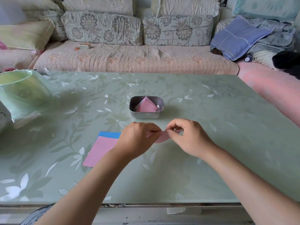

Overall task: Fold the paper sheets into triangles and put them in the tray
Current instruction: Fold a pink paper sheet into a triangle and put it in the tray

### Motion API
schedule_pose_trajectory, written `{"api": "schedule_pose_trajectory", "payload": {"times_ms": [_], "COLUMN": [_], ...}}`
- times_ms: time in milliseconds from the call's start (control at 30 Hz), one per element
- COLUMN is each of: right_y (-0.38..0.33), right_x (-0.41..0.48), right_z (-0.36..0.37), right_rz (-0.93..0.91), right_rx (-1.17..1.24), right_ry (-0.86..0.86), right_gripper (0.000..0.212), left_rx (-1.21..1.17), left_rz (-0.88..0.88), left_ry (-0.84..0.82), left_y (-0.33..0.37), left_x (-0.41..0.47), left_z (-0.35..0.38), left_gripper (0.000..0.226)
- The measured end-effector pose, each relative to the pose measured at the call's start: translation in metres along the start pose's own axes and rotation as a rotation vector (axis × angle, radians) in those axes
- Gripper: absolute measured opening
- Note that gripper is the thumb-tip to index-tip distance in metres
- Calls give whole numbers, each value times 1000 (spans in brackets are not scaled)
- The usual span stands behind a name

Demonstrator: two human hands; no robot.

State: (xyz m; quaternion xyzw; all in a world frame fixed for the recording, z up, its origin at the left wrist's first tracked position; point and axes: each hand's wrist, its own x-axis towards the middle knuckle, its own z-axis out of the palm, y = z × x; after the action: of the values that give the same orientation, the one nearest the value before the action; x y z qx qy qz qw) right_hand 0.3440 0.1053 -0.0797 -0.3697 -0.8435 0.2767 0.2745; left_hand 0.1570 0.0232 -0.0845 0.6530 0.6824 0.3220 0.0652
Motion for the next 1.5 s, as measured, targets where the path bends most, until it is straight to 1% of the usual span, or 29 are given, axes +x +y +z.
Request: {"api": "schedule_pose_trajectory", "payload": {"times_ms": [67, 167, 233, 300, 433, 500, 600, 767, 867, 1033, 1133, 1267, 1333, 1367, 1500], "right_y": [-2, -9, -14, -16, -16, -16, -15, -10, -9, -3, -3, -7, -8, -9, -10], "right_x": [-1, -3, -4, -5, -3, -2, -1, 1, 1, 2, 3, 2, 2, 2, 2], "right_z": [-1, 1, 4, 5, 2, 0, -3, -10, -11, -11, -10, -3, 1, 2, 3], "right_rz": [-24, -121, -167, -192, -211, -209, -200, -138, -107, -60, -116, -250, -289, -294, -319], "right_rx": [-21, -58, -104, -168, -296, -319, -319, -305, -314, -333, -269, -222, -239, -244, -268], "right_ry": [22, 55, 65, 83, 92, 98, 113, 127, 134, 171, 207, 114, 117, 126, 136], "right_gripper": [8, 4, 7, 6, 12, 14, 10, 7, 12, 21, 19, 15, 7, 7, 10], "left_rx": [-11, -28, -29, -21, -19, 1, 35, 67, 102, 183, 161, 110, 107, 115, 160], "left_rz": [-13, -19, -26, -30, -8, 8, 10, -10, -11, 8, 3, 55, 55, 60, 173], "left_ry": [-2, -23, -33, -26, 12, 38, 81, 96, 135, 149, 136, 129, 131, 134, 200], "left_y": [0, 2, 4, 6, 8, 8, 5, -5, -7, -9, -8, -2, 0, 1, 7], "left_x": [0, -2, -3, -3, -3, -3, -2, 1, 1, 0, -1, -2, -3, -3, -4], "left_z": [-1, -1, 0, -1, -4, -7, -14, -24, -27, -26, -24, -19, -17, -17, -14], "left_gripper": [11, 12, 13, 13, 9, 7, 5, 7, 7, 7, 6, 6, 6, 6, 8]}}
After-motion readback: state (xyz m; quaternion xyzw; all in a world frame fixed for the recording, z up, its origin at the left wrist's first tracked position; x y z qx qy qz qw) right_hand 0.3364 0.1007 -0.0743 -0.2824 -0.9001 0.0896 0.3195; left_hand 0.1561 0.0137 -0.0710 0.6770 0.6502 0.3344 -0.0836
